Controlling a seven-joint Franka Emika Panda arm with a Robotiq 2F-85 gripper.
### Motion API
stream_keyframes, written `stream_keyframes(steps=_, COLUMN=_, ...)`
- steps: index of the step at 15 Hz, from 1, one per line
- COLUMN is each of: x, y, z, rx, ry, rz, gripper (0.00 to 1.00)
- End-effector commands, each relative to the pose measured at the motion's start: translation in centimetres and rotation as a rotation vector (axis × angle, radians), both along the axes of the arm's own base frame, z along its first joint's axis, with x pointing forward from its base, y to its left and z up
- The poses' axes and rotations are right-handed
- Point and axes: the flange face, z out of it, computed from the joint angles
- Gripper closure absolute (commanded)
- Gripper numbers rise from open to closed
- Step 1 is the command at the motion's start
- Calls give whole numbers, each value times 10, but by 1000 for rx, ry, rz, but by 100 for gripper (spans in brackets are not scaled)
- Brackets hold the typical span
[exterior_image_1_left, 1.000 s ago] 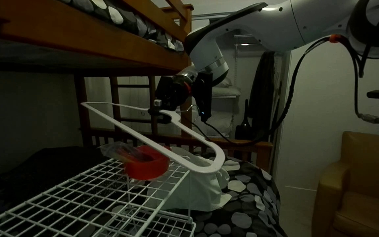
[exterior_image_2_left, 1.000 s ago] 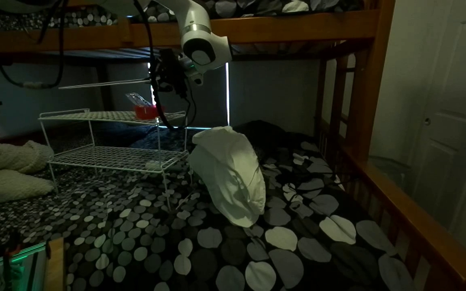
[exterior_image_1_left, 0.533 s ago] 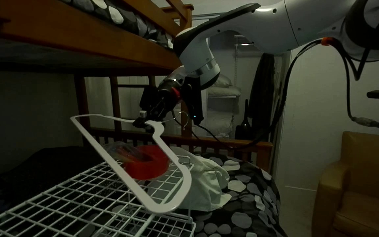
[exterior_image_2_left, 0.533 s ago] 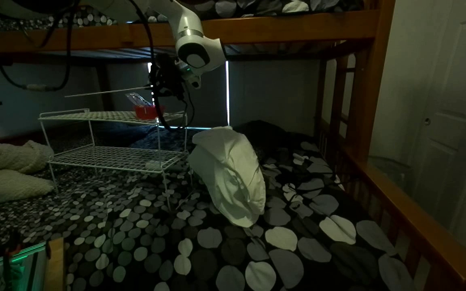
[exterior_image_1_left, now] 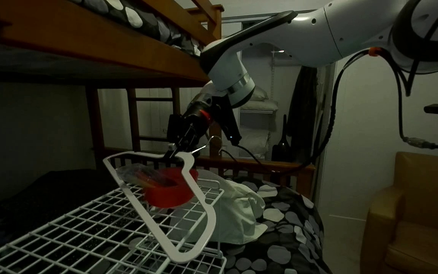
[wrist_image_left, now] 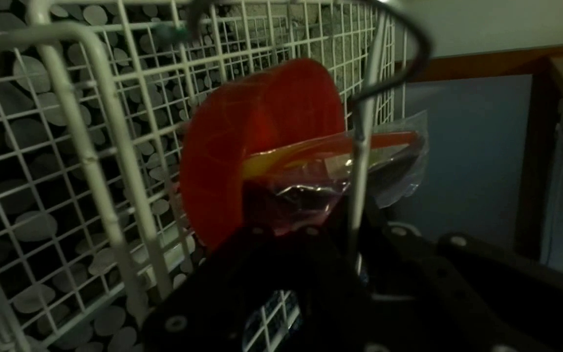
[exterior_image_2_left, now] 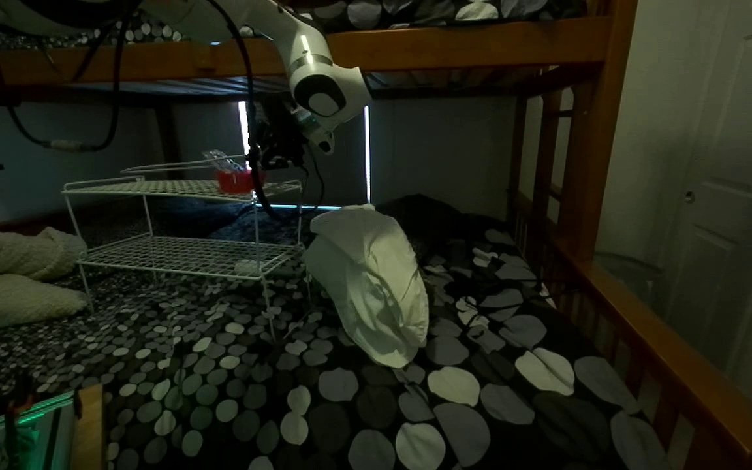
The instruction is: Pick up the white coat hanger and put it on the top shelf of the white racks
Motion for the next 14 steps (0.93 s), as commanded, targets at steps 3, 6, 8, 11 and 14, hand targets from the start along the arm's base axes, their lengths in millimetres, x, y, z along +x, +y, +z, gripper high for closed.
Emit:
stream_keyframes(steps=3, x=4, y=-20, z=-4, rx=-78, ry=36, rz=-31, gripper=99)
stream_keyframes(steps=6, x=1, y=-16, z=2, rx=-68, ry=27, rz=-31, gripper=99)
stream_keyframes(steps=8, x=-2, y=-12, z=6, rx=-64, ry=16, rz=-24, gripper=99)
stream_keyframes(steps=11, x=-7, y=-12, z=12, rx=-78, ry=5, rz=-2, gripper=99)
stream_keyframes(steps=14, x=-13, y=-21, z=21, rx=-122, ry=-10, rz=28, gripper=62)
